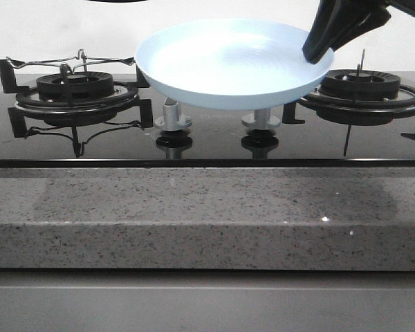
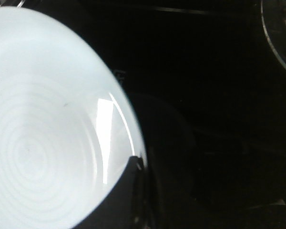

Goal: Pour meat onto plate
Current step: 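Lift the black frying pan by its handle with the left gripper, then tilt the pan over the held plate to pour the meat pieces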

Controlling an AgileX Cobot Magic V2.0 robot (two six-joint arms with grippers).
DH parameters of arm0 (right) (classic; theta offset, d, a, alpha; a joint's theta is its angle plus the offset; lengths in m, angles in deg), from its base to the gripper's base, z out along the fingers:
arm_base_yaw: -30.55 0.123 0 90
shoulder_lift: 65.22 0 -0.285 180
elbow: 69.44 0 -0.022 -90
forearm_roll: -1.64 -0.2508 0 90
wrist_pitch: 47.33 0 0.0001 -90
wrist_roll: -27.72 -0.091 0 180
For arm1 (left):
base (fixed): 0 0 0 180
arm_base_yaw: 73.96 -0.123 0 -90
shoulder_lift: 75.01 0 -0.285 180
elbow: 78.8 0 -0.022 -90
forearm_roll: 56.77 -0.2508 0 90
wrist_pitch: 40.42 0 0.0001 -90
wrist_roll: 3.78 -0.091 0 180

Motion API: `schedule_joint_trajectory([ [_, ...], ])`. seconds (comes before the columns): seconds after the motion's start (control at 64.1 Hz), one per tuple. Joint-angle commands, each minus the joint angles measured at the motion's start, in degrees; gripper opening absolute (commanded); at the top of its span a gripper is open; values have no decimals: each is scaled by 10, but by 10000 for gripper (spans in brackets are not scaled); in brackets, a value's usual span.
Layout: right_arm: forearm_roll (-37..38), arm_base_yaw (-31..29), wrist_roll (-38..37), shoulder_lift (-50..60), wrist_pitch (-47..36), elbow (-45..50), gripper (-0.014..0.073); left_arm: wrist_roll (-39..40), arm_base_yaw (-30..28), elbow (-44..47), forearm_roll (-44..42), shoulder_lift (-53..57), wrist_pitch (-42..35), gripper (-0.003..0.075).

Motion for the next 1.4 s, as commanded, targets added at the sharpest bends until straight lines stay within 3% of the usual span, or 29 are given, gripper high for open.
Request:
schedule_joint_trajectory([
  [0.0,-18,2,5,21,-23,-14,-53,-8,23,-17,49,48,15,-20],
  [0.25,-18,2,5,21,-23,-14,-53,-11,95,-17,-35,92,-43,-20],
  [0.437,-18,2,5,21,-22,-14,-53,-11,148,-17,-48,112,-74,-20],
  [0.842,-18,2,5,21,-22,-14,-53,-104,225,-17,-105,169,-162,-20],
  [1.388,-18,2,5,21,-22,-14,-53,-116,390,-17,-366,236,-321,-20],
])
